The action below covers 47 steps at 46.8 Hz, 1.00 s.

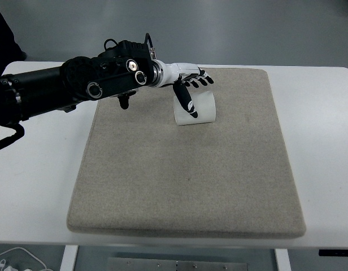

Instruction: Upright white cup

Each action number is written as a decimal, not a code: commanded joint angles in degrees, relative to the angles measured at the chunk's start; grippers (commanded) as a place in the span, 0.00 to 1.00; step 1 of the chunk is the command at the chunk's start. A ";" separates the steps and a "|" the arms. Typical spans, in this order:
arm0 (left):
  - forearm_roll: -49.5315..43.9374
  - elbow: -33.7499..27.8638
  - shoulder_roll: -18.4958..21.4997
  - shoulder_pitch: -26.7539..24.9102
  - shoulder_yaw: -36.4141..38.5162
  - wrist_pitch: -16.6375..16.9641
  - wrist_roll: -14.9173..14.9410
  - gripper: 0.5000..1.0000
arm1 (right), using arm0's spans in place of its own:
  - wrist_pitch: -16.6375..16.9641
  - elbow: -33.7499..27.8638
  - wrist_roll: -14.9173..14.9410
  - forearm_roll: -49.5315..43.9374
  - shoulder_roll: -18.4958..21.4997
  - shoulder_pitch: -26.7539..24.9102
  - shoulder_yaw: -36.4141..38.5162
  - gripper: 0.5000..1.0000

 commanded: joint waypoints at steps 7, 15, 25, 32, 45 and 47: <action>0.20 0.73 -0.67 0.00 0.84 -0.08 -0.09 0.97 | 0.01 0.00 0.00 0.00 0.00 -0.04 -0.03 0.86; 0.46 0.82 -0.85 0.00 1.63 0.00 -0.09 0.96 | 0.01 0.00 0.00 0.00 0.00 -0.03 -0.03 0.86; 1.08 2.05 -2.08 0.79 1.72 0.09 -0.18 0.95 | 0.01 0.00 0.00 0.00 0.00 -0.04 -0.03 0.86; 1.69 3.28 -2.69 1.41 1.63 0.09 -0.35 0.95 | 0.01 0.00 0.00 0.00 0.00 -0.04 -0.03 0.86; 2.31 4.78 -4.10 2.37 1.63 0.18 -0.97 0.89 | 0.01 0.00 0.00 0.00 0.00 -0.04 0.05 0.86; 2.31 4.86 -4.10 2.55 1.63 0.18 -1.06 0.88 | 0.01 0.00 0.00 0.00 0.00 0.05 -0.03 0.86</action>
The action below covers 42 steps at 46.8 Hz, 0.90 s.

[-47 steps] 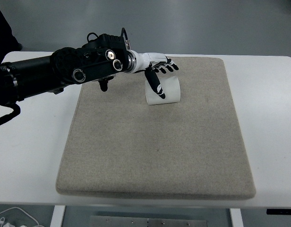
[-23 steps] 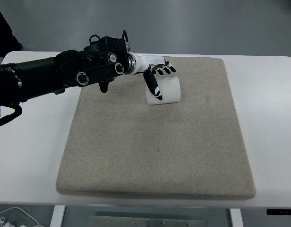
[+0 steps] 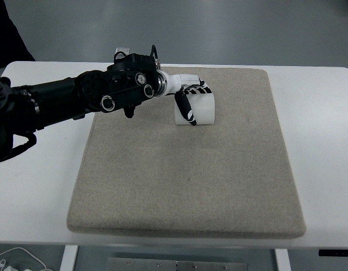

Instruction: Upright white cup

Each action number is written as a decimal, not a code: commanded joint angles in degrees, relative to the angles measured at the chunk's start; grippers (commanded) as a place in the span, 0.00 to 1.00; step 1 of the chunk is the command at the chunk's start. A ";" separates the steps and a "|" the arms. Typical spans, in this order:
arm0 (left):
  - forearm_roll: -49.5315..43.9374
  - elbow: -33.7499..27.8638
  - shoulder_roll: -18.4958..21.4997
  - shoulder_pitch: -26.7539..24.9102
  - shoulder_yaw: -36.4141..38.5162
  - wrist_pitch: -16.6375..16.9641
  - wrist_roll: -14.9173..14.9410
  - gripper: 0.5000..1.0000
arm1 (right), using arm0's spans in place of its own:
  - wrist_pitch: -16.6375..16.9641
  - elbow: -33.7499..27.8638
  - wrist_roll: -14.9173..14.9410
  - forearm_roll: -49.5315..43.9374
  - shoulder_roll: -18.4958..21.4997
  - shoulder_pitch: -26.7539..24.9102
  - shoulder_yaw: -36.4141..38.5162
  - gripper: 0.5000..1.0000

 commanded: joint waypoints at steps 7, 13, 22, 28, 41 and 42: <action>-0.09 0.16 -0.07 0.37 -0.02 0.44 -0.31 0.78 | 0.01 0.00 0.00 0.00 0.00 0.08 -0.04 0.86; 0.00 0.16 -0.07 0.29 -0.11 0.80 -0.40 0.63 | -0.08 0.00 0.00 0.00 0.00 -0.01 -0.04 0.86; -0.18 0.24 0.02 0.02 -0.90 0.97 -1.02 0.40 | 0.01 0.00 0.00 0.00 0.00 -0.01 -0.04 0.86; -1.05 0.33 0.81 -0.24 -1.34 0.80 -1.37 0.30 | 0.01 0.00 0.00 0.00 0.00 -0.01 -0.04 0.86; -1.32 2.09 4.32 0.64 -10.74 0.00 -2.60 0.26 | 0.01 0.00 0.00 0.00 0.00 0.08 -0.04 0.86; -1.32 2.26 4.50 0.64 -11.44 -0.08 -2.86 0.26 | 0.01 0.00 0.00 0.00 0.00 -0.01 0.05 0.86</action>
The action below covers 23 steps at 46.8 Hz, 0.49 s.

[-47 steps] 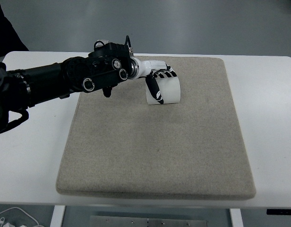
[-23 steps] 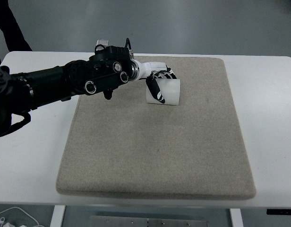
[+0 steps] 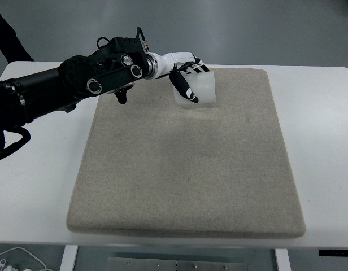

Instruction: Upright white cup

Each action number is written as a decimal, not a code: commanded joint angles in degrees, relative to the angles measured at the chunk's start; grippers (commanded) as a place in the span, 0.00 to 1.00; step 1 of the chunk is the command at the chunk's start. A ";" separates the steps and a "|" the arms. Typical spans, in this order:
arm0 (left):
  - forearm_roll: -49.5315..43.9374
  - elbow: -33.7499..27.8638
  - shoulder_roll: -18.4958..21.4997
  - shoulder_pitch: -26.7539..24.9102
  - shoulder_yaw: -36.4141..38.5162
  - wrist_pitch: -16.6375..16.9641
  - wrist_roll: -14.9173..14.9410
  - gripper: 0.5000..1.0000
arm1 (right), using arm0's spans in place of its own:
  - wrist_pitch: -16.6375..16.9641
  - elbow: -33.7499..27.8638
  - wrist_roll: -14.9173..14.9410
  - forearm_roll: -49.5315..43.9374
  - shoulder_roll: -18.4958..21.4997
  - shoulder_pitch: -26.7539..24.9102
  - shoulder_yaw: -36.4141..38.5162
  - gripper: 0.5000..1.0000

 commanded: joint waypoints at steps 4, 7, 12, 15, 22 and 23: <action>-0.88 1.12 1.37 1.11 -5.05 -0.14 -1.42 0.26 | 0.01 0.00 0.00 0.00 0.00 -0.02 -0.01 0.86; -2.55 1.12 2.34 2.96 -7.42 -0.58 -1.77 0.26 | 0.01 0.00 0.00 0.00 0.00 0.07 0.08 0.86; -5.36 1.04 4.62 5.24 -12.08 -2.43 -3.70 0.26 | 0.01 0.00 0.00 0.00 0.00 -0.02 -0.01 0.86; -6.42 0.86 5.59 7.09 -14.36 -3.48 -5.20 0.26 | 0.01 0.00 0.00 0.00 0.00 -0.02 -0.01 0.86; -6.59 0.33 8.84 11.75 -18.41 -5.59 -9.41 0.26 | 0.01 0.00 0.00 0.00 0.00 -0.02 0.08 0.86; -6.59 0.33 9.19 12.36 -19.20 -5.94 -10.20 0.26 | 0.01 0.00 0.00 0.00 0.00 -0.02 -0.01 0.86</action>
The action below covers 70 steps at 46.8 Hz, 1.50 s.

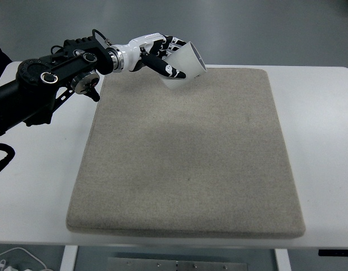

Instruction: Upright white cup

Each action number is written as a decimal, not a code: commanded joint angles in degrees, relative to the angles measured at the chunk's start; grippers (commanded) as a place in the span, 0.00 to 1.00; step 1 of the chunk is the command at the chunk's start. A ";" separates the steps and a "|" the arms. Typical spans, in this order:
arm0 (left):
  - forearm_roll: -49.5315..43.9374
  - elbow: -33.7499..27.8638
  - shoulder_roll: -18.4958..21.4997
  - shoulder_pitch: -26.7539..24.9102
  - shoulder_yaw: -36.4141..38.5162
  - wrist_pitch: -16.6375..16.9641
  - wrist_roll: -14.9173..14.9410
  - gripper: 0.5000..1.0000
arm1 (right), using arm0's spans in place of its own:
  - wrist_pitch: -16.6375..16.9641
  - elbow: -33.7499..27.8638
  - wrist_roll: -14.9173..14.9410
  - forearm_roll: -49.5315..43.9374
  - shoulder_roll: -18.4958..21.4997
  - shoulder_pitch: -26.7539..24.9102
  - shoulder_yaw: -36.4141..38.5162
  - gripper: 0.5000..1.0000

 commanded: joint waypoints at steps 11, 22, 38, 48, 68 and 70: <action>0.01 -0.19 2.60 9.10 -11.12 -4.15 -8.55 0.26 | 0.01 0.00 -0.01 0.00 0.00 0.08 -0.04 0.86; -0.16 -0.01 2.25 15.25 -14.29 -4.68 -18.65 0.29 | 0.01 0.00 -0.01 0.00 0.00 -0.01 -0.04 0.86; -2.71 0.43 1.72 22.46 -18.77 -10.92 -30.26 0.30 | 0.01 0.00 -0.01 0.00 0.00 -0.01 -0.04 0.86; -1.83 0.34 1.72 24.13 -18.16 -12.15 -31.95 0.31 | 0.01 0.00 -0.01 0.00 0.00 -0.01 -0.04 0.86; -1.22 0.52 1.73 26.86 -17.72 -11.45 -31.95 0.35 | 0.01 0.00 -0.01 0.00 0.00 -0.01 0.05 0.86; -0.61 0.52 1.72 26.95 -17.72 -10.92 -31.95 0.39 | 0.01 0.00 -0.01 0.00 0.00 -0.01 0.05 0.86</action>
